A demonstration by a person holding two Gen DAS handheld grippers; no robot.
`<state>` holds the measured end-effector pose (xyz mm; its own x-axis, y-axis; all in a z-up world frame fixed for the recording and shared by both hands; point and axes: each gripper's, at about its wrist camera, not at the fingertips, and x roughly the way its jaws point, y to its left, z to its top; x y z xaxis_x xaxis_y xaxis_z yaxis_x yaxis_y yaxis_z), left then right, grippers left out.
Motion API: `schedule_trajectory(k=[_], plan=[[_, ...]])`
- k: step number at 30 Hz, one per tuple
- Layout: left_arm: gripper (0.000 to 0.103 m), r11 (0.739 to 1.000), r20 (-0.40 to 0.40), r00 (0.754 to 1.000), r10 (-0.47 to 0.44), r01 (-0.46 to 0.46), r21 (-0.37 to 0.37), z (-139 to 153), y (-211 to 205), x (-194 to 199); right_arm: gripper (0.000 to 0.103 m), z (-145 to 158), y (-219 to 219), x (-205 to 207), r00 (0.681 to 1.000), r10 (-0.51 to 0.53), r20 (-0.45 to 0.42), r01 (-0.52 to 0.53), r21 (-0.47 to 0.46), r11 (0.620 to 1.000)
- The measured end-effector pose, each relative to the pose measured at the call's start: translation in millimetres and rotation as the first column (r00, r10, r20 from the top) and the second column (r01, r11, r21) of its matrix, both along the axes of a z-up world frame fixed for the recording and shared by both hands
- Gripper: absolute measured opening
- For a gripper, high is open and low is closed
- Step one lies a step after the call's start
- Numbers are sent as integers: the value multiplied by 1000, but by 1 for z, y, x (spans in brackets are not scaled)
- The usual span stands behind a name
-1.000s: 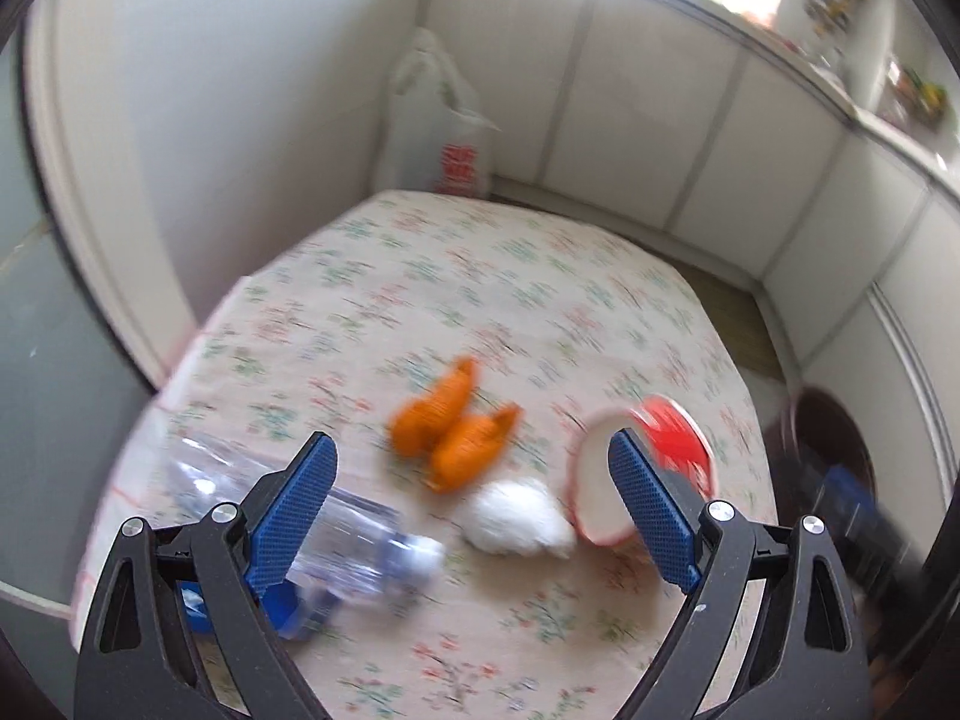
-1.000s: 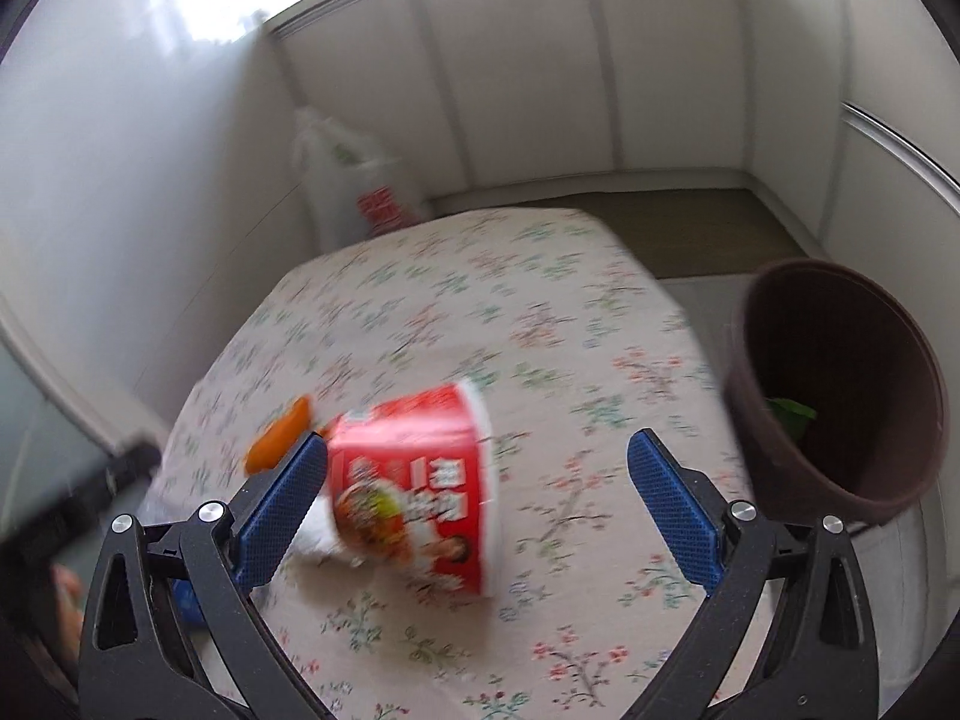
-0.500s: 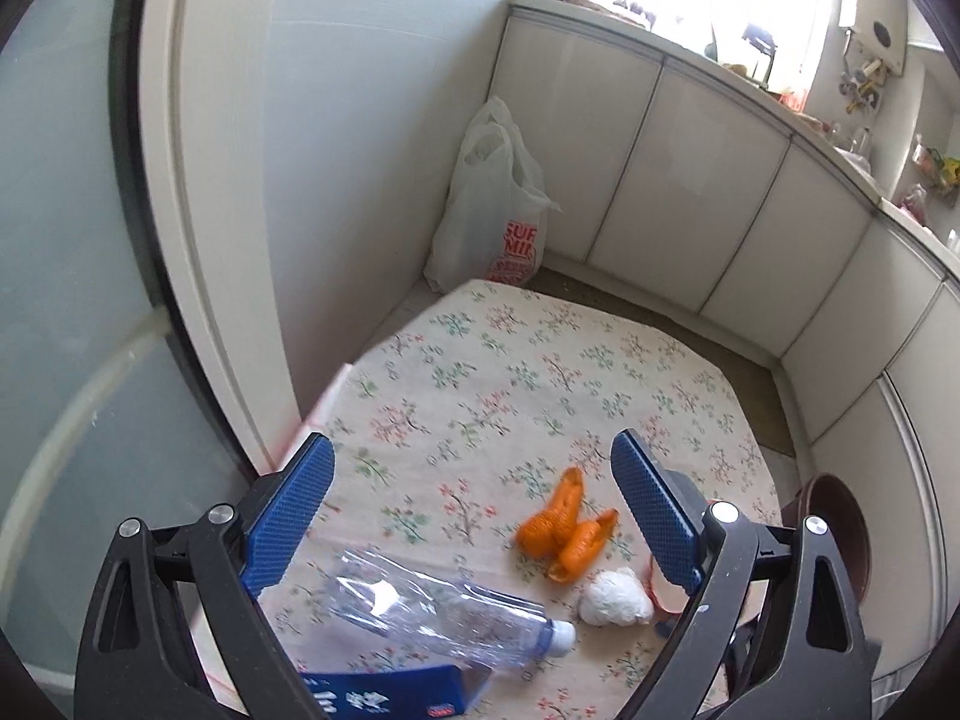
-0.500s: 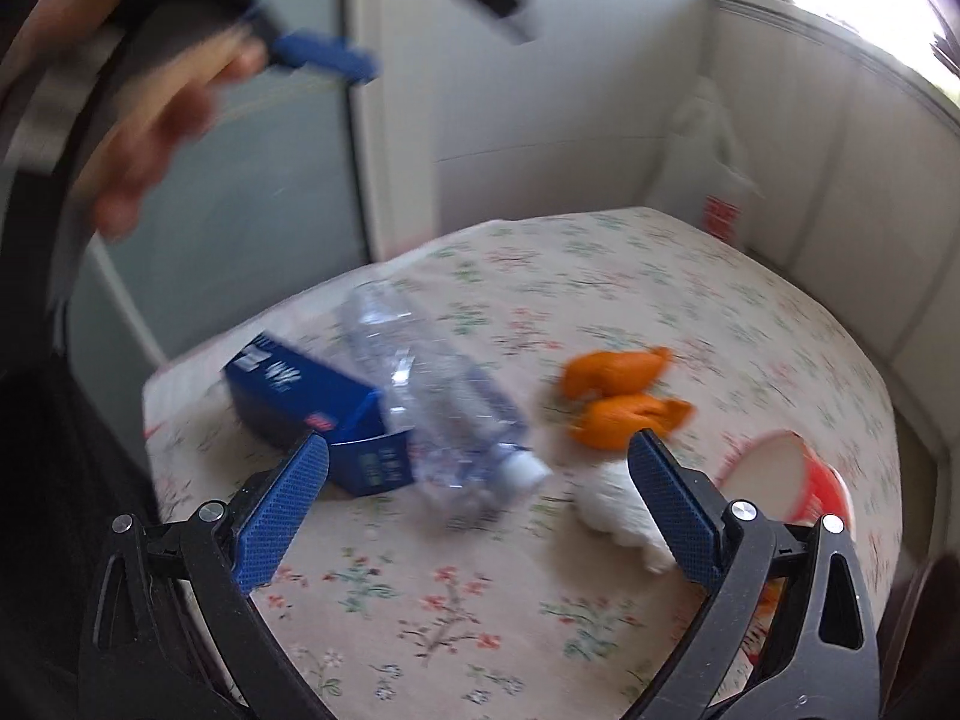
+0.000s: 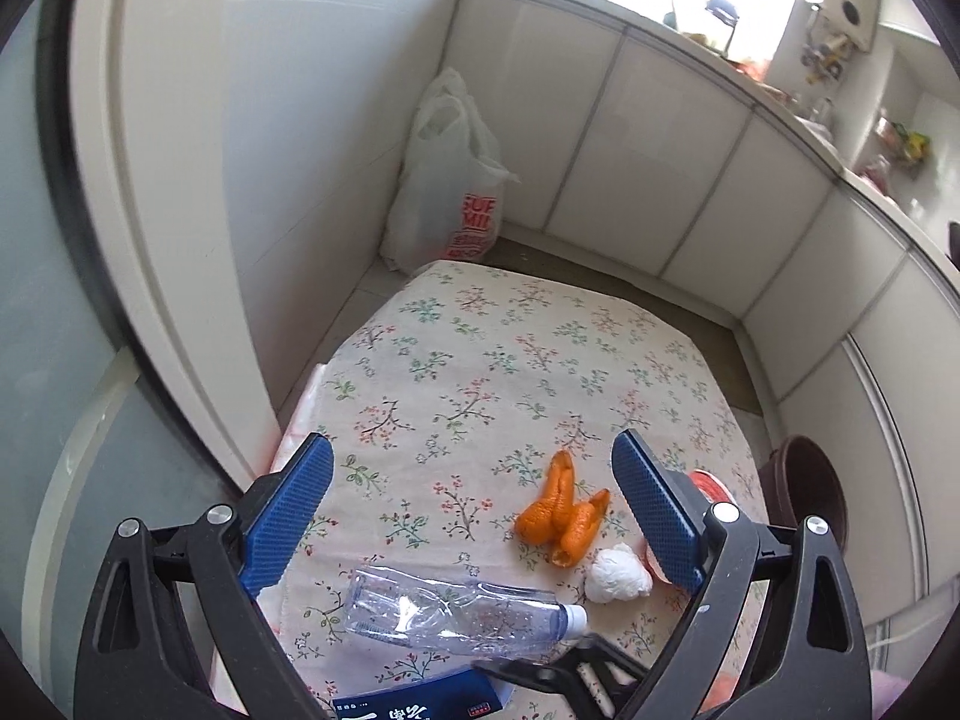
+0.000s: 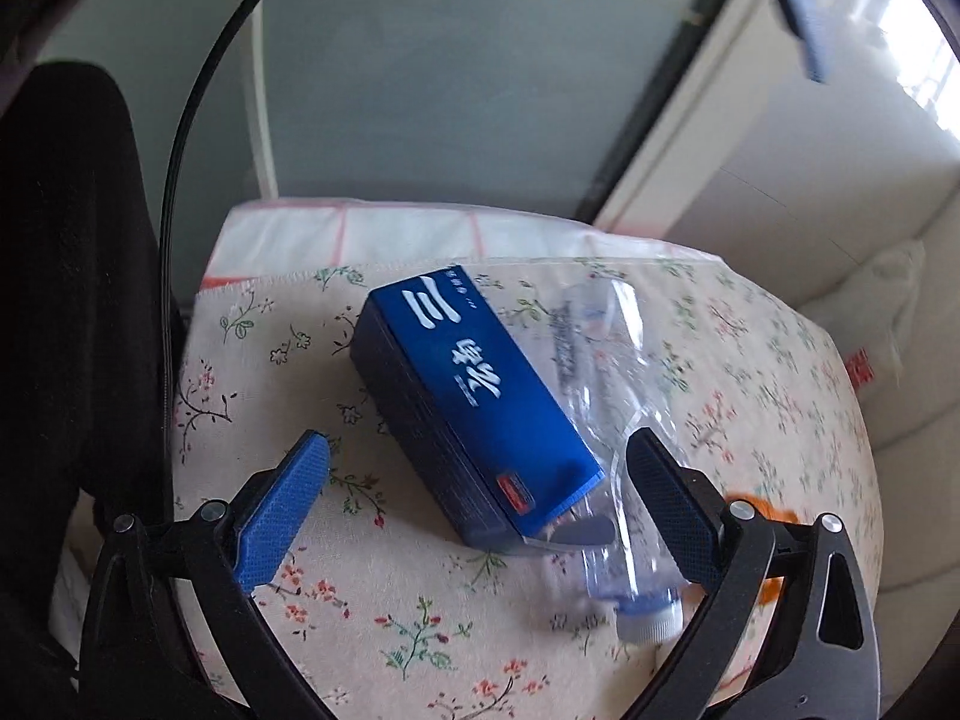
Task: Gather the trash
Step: 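Grasp the blue box with the right tool while the left tool grasps the plastic bottle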
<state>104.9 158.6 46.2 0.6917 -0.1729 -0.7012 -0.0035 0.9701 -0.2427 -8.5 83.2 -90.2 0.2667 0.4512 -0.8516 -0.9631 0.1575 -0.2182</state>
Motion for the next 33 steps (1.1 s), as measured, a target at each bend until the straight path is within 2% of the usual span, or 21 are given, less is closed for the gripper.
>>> schedule_trajectory(k=[3, 4, 7, 10, 17, 21, 26, 29, 31, 33], plan=[[91, 999, 8, 999, -47, 47, -20, 6, -1, -2, 88, -7, 14, 0, 998, 55, -11, -56, -33, 998], [91, 998, 9, 998, -57, 57, -29, 7, -1, -3, 83, -10, 18, 2, 998, 68, -11, -68, -47, 997], [91, 997, 11, 997, -73, 73, -37, 8, -3, -5, 65, -23, 31, 10, 996, 80, -34, -83, -97, 992], [91, 996, 8, 997, -78, 78, -33, 7, -2, -5, 38, -28, 36, 12, 994, 75, -81, -82, -92, 992], [91, 998, -57, 996, -62, 61, -20, -5, 1, 3, 37, -30, 17, 1, 990, 11, -141, -18, -51, 999], [92, 999, -130, 991, -45, 47, 7, -22, 0, 10, 37, -23, -14, -15, 984, -51, -172, 51, -5, 999], [91, 999, -208, 977, 41, -38, 19, -41, 2, 13, 37, -13, -58, -28, 969, -141, -204, 150, 30, 988], [91, 982, -277, 944, 180, -191, -11, -64, 8, 12, 38, -8, -85, -30, 953, -203, -223, 219, 48, 975], [91, 949, -324, 902, 284, -314, -42, -85, 12, 6, 38, -3, -103, -27, 939, -245, -243, 268, 66, 961], [91, 920, -368, 861, 352, -390, -31, -104, 9, 3, 38, 4, -122, -22, 922, -291, -255, 322, 92, 942]])
